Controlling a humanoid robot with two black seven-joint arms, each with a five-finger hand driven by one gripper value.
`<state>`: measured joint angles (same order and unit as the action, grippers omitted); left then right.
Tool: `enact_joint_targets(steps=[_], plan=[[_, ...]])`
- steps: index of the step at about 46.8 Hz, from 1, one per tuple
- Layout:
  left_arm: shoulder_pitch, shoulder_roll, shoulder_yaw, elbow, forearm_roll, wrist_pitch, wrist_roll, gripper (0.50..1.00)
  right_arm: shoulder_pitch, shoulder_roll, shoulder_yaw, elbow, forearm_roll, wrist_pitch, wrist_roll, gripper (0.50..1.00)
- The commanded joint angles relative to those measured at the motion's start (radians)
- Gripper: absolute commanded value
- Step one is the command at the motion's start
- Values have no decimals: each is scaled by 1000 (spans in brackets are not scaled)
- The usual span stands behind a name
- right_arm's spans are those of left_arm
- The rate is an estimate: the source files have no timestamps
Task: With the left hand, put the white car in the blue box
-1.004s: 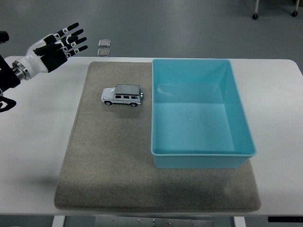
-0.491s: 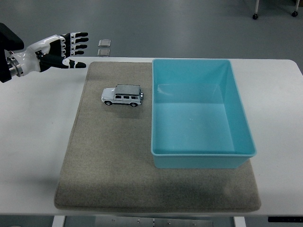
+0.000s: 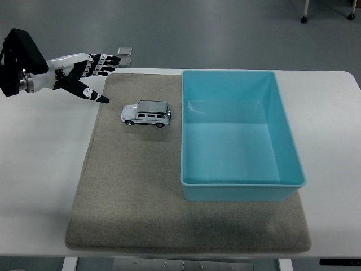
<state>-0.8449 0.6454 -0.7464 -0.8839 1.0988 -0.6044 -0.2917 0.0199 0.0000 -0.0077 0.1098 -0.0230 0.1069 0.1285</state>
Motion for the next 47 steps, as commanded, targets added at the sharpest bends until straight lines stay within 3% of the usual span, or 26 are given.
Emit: enact_joint_targets(steps=[1,10,22,35,47], plan=[[-14,-15,5,0,29,5,0,999,0,0,0,1,0,-1,0,936],[-29,-59,77,-3,162,113,-3,999,0,0,0,1,0,-1,0,936],[-66,-78,96,-53,181,121,-1,996,0,0,0,1,0,0,-1,936],[-157,-131,202,-44,273,137,2,994,0,0,0,1,0,0,0,936],[-146,-156,232,-46,486,252,2,992,0,0,0,1,0,-1,0,936]])
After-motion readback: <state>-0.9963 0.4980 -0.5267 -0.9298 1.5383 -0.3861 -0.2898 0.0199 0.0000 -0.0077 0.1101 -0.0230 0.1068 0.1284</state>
